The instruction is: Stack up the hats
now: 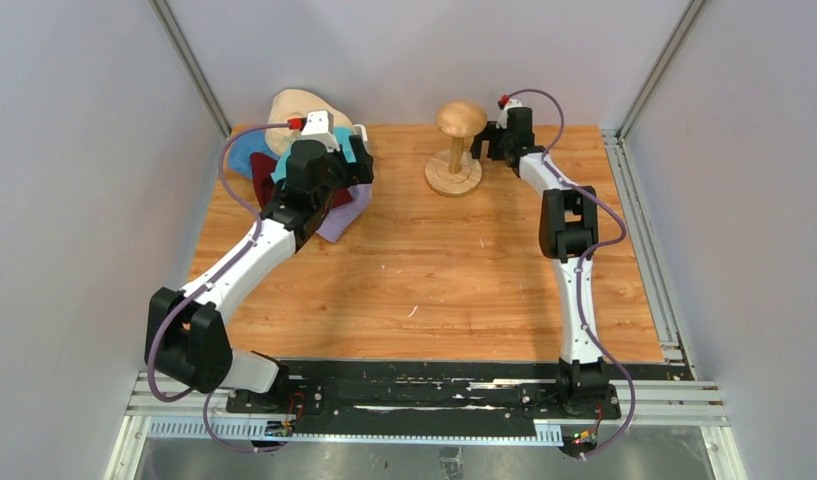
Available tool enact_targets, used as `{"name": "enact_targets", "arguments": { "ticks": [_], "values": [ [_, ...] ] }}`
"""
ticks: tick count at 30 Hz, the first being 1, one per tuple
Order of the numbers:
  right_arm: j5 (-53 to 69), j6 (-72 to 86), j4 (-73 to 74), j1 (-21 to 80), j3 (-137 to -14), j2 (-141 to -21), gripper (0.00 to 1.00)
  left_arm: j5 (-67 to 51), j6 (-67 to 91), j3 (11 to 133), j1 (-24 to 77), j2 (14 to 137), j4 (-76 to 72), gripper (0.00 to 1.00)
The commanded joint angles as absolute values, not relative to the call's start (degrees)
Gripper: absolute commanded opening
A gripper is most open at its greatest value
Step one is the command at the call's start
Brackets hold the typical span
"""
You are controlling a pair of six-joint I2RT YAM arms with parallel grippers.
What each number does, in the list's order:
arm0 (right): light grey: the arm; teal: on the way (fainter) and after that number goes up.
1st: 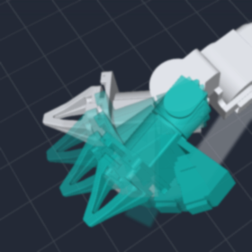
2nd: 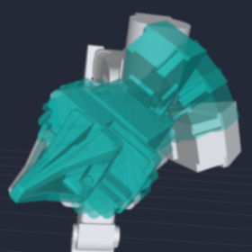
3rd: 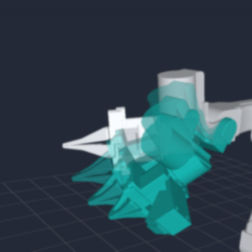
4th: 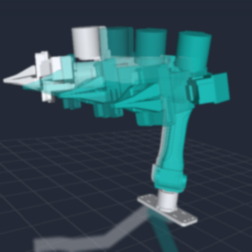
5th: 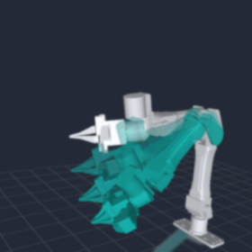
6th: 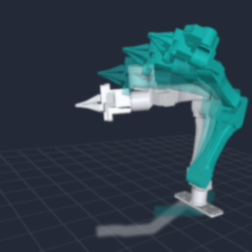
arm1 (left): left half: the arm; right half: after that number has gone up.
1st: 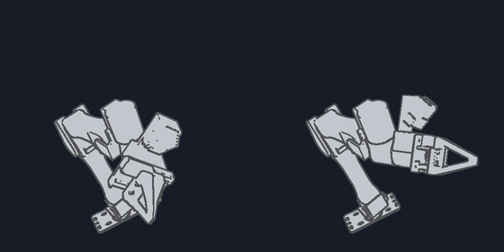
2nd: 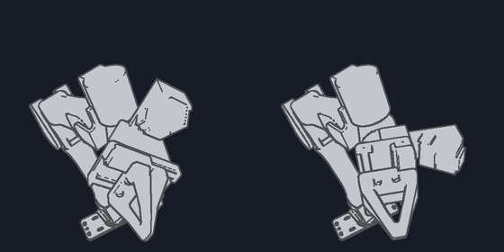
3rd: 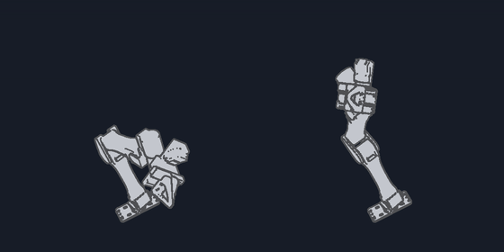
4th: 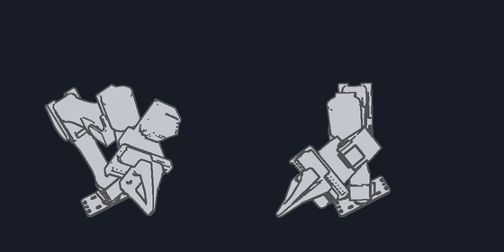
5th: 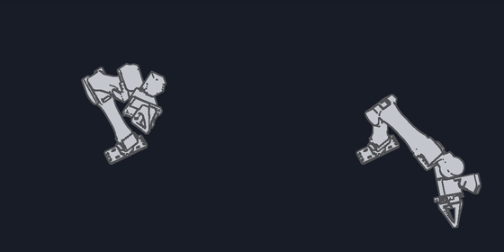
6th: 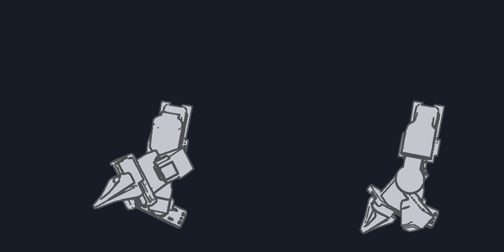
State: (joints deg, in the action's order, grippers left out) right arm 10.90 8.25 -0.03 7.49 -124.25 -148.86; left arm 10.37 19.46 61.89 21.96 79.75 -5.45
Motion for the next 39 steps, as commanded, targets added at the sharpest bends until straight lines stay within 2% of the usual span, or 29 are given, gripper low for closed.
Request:
{"name": "enact_targets", "arguments": {
  "ticks": [1,23,28,39],
  "values": [
    [12.5,7.6,1.4,9.4,-122.8,-147.8,0.99,11.9,18.5,61.1,22.3,77.4,-6.9,0.98],
    [9.7,9.6,-1.2,11.7,-103.5,-136.2,0.99,14.1,18.3,60.0,22.3,77.8,-7.0,0.98],
    [4.3,10.6,-3.4,11.1,-100.2,-130.8,0.99,12.4,19.2,62.7,22.3,84.0,-8.2,0.98],
    [3.6,11.7,-5.2,7.6,-92.7,-118.4,0.99,11.0,18.0,73.1,23.9,102.8,-12.2,0.98]
  ]
}}
